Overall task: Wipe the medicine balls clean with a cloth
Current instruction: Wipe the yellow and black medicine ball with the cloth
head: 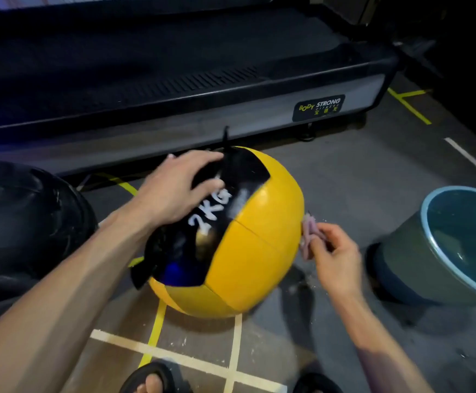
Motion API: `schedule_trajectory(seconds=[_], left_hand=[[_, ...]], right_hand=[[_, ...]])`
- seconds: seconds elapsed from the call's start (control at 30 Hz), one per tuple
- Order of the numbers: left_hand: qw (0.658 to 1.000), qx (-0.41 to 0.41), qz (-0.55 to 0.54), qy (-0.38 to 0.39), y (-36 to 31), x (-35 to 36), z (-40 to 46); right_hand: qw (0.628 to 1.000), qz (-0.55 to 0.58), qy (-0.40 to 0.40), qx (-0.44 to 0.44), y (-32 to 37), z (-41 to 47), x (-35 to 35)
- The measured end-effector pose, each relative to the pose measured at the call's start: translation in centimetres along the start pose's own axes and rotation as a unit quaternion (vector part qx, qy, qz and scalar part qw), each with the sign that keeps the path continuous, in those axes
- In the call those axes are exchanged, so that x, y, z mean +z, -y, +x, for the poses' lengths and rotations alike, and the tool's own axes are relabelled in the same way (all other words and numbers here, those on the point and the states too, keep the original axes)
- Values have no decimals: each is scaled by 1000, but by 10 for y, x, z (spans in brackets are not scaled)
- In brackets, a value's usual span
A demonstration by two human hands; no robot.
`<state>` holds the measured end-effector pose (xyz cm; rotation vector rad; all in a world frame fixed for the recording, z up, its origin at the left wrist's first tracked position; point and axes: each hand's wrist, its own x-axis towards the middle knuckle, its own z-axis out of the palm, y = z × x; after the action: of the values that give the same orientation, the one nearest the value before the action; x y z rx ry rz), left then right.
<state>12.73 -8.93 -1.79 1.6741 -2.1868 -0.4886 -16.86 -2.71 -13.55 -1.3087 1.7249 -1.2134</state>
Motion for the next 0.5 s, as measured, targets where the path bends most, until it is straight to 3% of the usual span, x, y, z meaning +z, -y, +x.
schedule_trajectory(seconds=[0.1, 0.23, 0.33, 0.5], left_hand=[[997, 8, -3, -79, 7, -12, -6], [998, -42, 52, 19, -2, -10, -16], [998, -65, 20, 15, 15, -14, -15], [997, -68, -33, 17, 39, -22, -3]], right_hand=[[998, 17, 59, -3, 0, -20, 27], [997, 18, 67, -22, 5, -25, 48], [994, 35, 104, -13, 3, -10, 41], [999, 34, -6, 21, 14, 48, 39]])
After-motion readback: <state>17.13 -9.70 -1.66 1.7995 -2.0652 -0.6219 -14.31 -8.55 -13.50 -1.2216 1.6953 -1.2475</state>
